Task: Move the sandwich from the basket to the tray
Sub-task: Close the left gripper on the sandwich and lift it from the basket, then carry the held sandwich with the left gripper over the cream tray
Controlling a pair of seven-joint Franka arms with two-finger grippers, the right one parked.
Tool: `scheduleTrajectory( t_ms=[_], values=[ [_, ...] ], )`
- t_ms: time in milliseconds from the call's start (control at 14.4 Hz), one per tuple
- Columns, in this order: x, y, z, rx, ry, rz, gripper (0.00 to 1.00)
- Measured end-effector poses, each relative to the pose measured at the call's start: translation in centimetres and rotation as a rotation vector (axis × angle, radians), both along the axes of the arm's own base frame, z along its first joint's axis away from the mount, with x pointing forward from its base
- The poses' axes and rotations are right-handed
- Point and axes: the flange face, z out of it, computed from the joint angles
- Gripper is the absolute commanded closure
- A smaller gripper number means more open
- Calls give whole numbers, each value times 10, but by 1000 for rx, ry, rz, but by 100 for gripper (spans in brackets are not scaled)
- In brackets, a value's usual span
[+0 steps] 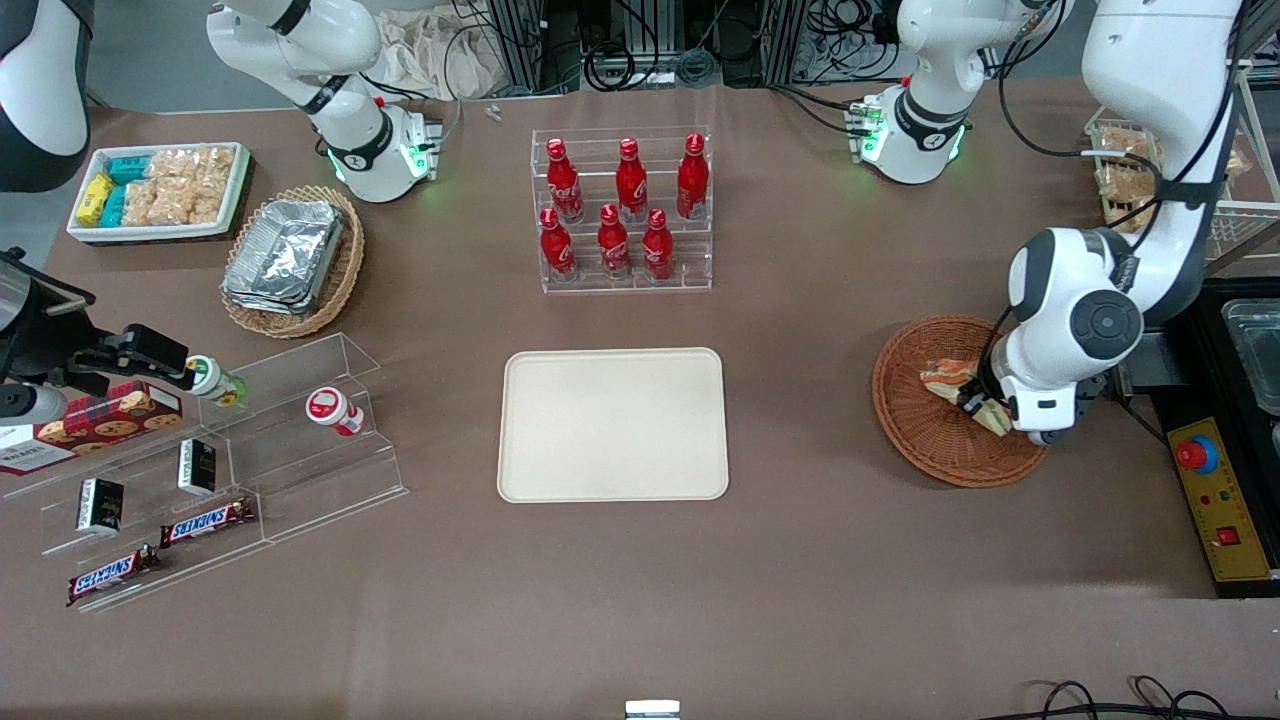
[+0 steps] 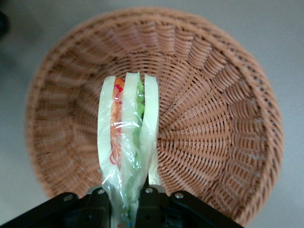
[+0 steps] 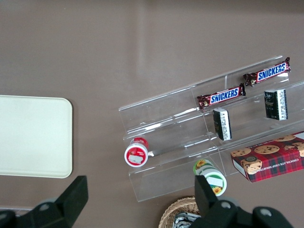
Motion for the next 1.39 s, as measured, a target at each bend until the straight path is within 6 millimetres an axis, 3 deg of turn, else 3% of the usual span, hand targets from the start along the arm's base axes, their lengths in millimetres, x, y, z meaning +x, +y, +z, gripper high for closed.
scheduleTrajectory(
  t_ms=[208,486,625,764,903,1181,1389],
  values=[
    [16,-8,77,-17,65,-72,95],
    [30,-9,205,-133,116,-217,95],
    [30,-12,239,-154,107,-266,95],
    [28,-35,244,-174,106,-350,95],
    [23,-75,241,-197,123,-467,95],
    [-3,-184,242,-230,109,-667,95],
    [-23,-257,233,-231,75,-724,95]
  ],
)
